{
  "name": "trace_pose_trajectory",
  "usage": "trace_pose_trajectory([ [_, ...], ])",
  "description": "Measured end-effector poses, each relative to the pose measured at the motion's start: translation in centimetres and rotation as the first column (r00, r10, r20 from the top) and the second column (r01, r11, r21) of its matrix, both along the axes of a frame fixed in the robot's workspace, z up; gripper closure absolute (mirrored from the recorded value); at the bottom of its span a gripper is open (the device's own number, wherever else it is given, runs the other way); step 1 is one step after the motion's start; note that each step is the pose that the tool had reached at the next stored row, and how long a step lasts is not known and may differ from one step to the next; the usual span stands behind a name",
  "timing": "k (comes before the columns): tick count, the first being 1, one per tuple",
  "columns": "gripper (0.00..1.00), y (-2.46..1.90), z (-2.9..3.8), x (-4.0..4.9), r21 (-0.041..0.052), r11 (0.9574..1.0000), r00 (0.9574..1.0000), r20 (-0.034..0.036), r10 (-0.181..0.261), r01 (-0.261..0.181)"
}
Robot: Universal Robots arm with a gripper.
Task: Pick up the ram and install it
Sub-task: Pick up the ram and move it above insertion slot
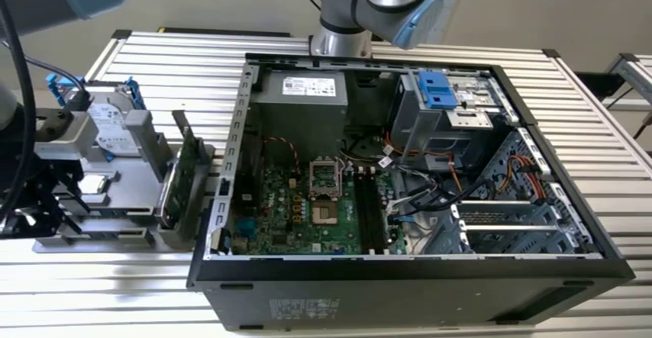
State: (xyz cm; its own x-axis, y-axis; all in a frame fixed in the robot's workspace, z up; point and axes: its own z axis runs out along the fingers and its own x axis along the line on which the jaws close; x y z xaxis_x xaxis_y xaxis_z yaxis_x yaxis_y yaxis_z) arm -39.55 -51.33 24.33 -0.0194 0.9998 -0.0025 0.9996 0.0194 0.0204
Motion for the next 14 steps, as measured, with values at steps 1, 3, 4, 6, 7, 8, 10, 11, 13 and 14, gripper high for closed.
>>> trace_pose_trajectory([
  [1, 0.0, 0.0, -0.05, 0.0, 0.0, 1.0, 1.0, -0.0001, 0.001, -0.001],
  [3, 0.0, 0.0, -0.19, 0.0, 0.0001, 1.0, 1.0, 0.0002, 0.002, -0.002],
  [4, 0.0, 0.0, -0.27, 0.0, 0.0, 1.0, 1.0, 0.0007, 0.002, -0.002],
  [6, 0.0, 0.02, -0.39, 0.0, 0.0, 1.0, 1.0, 0.001, 0.002, -0.002],
  [7, 0.0, 0.06, -0.43, -0.01, -0.0001, 1.0, 1.0, 0.001, 0.002, -0.002],
  [8, 0.0, 0.1, -0.48, -0.02, -0.0001, 1.0, 1.0, 0.0012, 0.002, -0.002],
  [10, 0.0, 0.2, -0.6, -0.03, 0.0001, 1.0, 1.0, 0.002, 0.003, -0.003],
  [11, 0.0, 0.25, -0.65, -0.04, 0.0002, 1.0, 1.0, 0.0024, 0.003, -0.003],
  [13, 0.0, 0.32, -0.74, -0.04, 0.0001, 1.0, 1.0, 0.0027, 0.003, -0.003],
  [14, 0.0, 0.34, -0.78, -0.04, -0.0001, 1.0, 1.0, 0.0026, 0.004, -0.004],
])
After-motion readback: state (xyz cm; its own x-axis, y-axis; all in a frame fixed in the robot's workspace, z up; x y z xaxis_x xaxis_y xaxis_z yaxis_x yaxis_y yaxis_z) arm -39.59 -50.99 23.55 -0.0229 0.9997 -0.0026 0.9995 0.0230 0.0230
